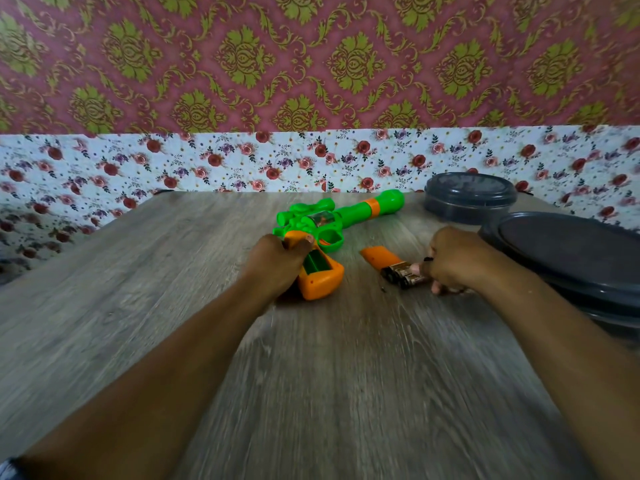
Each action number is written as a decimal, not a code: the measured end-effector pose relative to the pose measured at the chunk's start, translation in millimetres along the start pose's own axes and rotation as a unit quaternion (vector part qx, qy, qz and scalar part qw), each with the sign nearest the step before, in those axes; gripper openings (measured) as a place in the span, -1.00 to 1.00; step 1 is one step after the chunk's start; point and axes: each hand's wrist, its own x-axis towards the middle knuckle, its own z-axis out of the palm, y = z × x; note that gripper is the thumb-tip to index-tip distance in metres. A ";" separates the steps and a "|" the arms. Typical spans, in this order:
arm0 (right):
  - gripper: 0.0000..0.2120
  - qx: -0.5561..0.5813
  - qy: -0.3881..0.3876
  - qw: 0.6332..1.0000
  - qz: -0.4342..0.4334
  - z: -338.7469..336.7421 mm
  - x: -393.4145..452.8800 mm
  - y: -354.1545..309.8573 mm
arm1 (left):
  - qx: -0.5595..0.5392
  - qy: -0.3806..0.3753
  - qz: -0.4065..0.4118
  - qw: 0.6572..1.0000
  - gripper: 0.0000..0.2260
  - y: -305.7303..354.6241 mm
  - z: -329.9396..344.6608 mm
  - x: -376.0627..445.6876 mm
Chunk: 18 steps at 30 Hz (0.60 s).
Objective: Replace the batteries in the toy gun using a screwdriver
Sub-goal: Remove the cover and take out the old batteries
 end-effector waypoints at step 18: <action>-0.90 -0.077 0.040 0.948 -0.308 8.9 -31.6 -21.4 | 0.171 0.017 0.012 0.985 -0.67 -3.3 -9.2 5.7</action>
